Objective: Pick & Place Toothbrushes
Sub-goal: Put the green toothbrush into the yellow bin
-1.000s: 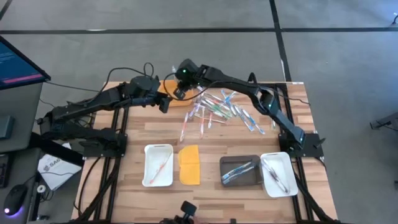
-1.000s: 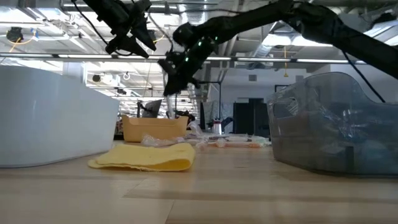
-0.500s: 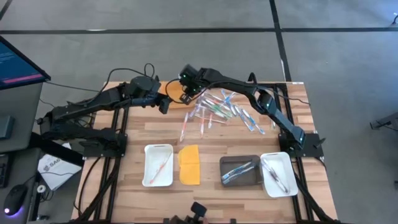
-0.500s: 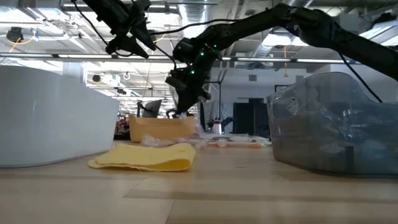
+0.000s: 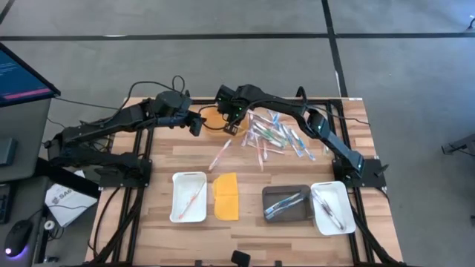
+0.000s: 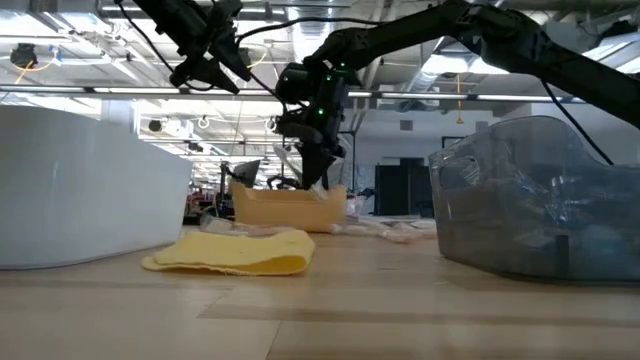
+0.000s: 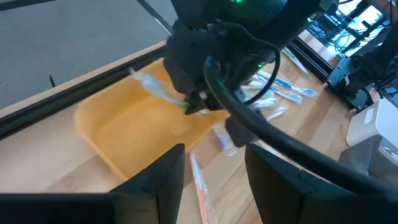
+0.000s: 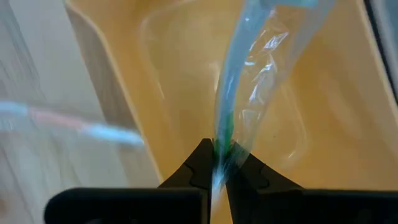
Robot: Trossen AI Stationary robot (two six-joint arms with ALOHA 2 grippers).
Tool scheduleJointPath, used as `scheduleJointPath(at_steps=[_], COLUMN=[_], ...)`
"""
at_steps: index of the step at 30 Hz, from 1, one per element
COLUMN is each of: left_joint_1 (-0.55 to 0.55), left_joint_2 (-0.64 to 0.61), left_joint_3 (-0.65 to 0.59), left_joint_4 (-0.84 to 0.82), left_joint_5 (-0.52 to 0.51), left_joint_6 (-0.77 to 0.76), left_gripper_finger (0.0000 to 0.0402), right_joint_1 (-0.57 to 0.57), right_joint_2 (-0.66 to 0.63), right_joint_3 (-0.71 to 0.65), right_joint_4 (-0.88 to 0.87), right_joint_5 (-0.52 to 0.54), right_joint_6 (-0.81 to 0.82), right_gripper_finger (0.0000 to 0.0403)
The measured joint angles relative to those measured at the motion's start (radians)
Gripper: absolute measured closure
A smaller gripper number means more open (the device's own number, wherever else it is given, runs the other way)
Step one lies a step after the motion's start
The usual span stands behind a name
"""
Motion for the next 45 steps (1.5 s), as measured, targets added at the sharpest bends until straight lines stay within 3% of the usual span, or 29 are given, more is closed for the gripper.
scheduleJointPath(at_steps=[7,18,24,30,45], left_joint_1=[0.000,0.000,0.000,0.000,0.000], left_joint_2=[0.000,0.000,0.000,0.000,0.000], left_joint_3=[0.000,0.000,0.000,0.000,0.000], left_joint_4=[-0.003,-0.005,-0.011,-0.014,-0.014], left_joint_5=[0.000,0.000,0.017,0.018,0.018], left_joint_6=[0.000,0.000,-0.001,-0.003,-0.002], left_gripper_finger=[0.0239,0.0239,0.0239,0.0239,0.0239], right_joint_1=[-0.005,0.000,0.010,0.010,-0.009], right_joint_2=[0.000,0.001,0.001,0.001,-0.087], right_joint_3=[-0.002,-0.002,-0.002,-0.001,0.000], right_joint_4=[-0.019,0.059,0.105,0.119,0.161], right_joint_5=[0.002,0.008,0.010,0.010,0.003], right_joint_6=[0.000,-0.025,-0.013,0.064,0.202], right_gripper_finger=[0.0387,0.0228,0.0178,0.0183,0.0266])
